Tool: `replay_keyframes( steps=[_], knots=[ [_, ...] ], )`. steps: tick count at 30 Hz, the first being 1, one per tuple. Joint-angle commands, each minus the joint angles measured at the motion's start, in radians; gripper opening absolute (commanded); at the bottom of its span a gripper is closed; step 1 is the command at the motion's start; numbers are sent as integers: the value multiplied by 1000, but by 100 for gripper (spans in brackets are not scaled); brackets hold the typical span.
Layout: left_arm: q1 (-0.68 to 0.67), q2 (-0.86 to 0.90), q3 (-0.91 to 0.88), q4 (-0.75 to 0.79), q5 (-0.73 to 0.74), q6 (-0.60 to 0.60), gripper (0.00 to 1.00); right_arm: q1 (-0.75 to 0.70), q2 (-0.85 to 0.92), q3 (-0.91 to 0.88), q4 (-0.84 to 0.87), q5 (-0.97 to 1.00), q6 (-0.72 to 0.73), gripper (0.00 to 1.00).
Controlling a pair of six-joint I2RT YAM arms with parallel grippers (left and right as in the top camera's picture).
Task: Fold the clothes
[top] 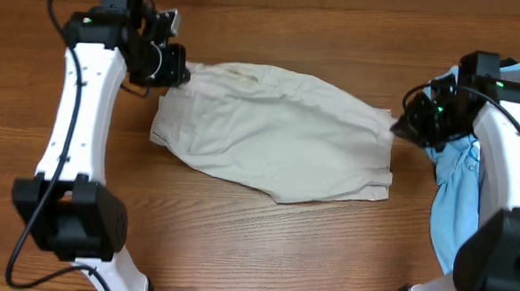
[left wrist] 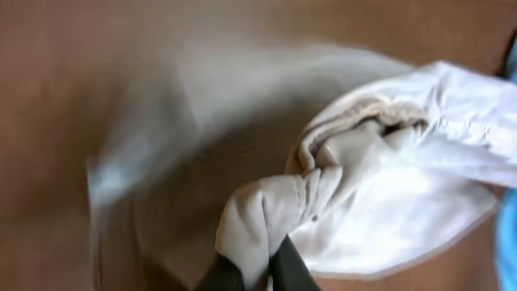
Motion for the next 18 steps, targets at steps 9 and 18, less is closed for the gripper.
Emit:
replay_keyframes(
  steps=[9, 18],
  knots=[
    [-13, 0, -94, -285, -70, -126, 4, 6, -21, -172, -225, 25, -45, 4],
    [-49, 0, -414, -98, -116, -208, 4, 30, -21, -512, 37, 19, -27, 4]
  ],
)
